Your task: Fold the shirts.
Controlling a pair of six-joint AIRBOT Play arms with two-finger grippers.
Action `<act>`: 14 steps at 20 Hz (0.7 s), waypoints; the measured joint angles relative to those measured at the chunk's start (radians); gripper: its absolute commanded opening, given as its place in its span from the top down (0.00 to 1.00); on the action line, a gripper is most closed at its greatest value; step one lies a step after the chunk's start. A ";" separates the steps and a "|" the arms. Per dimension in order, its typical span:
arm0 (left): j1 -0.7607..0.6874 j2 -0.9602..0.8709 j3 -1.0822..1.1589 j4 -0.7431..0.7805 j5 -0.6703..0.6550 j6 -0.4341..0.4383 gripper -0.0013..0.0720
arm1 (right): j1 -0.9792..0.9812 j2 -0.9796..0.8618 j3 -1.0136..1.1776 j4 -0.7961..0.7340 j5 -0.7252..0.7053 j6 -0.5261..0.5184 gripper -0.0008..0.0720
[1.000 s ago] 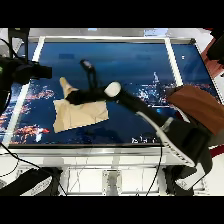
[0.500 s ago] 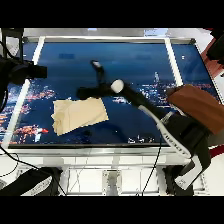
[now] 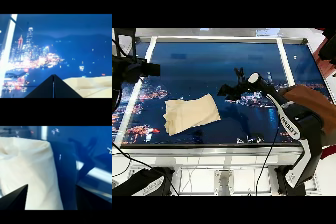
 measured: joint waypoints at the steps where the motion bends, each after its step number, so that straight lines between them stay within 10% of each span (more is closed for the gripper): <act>1: 0.000 -0.008 0.000 -0.001 -0.001 0.000 0.96 | 0.000 -0.021 -0.001 0.034 0.009 -0.014 0.05; 6: 0.000 -0.030 -0.005 -0.002 -0.002 -0.001 0.96 | 0.052 -0.105 -0.003 0.227 0.040 -0.099 0.07; 10: 0.000 -0.034 -0.009 -0.003 -0.002 -0.001 0.96 | 0.112 -0.126 -0.003 0.279 0.043 -0.116 0.30; 11: 0.000 -0.035 -0.010 -0.003 -0.002 -0.001 0.96 | 0.127 -0.131 -0.003 0.283 0.047 -0.116 0.41; 13: 0.000 -0.035 -0.010 -0.004 -0.002 -0.001 0.96 | 0.151 -0.143 -0.003 0.290 0.053 -0.099 0.94; 14: 0.000 -0.035 -0.010 -0.006 -0.001 -0.001 0.96 | 0.158 -0.146 -0.003 0.295 0.055 -0.089 0.95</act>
